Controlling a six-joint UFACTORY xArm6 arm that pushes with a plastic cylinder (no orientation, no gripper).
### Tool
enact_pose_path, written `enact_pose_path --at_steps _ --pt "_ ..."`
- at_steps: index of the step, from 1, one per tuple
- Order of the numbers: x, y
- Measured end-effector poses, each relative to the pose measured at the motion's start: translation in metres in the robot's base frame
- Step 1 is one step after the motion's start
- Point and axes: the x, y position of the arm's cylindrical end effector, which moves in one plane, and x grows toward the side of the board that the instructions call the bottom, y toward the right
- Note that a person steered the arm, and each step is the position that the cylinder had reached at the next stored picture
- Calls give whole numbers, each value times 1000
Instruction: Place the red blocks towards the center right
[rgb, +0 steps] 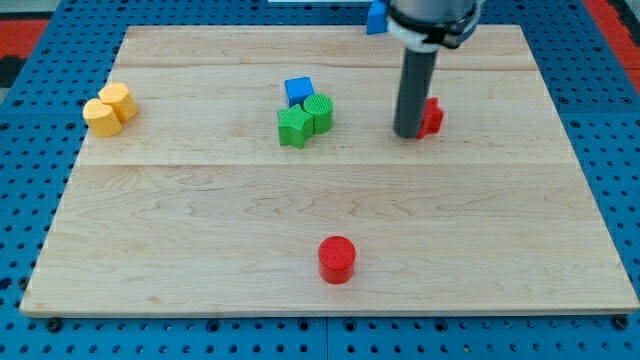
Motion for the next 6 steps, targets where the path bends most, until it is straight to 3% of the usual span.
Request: enact_pose_path --at_steps 1,2,3,4,5,6 --pt "26 -30" --pt "111 -32" --pt "203 -74" --pt "235 -109" --pt "188 -149" --pt "150 -151"
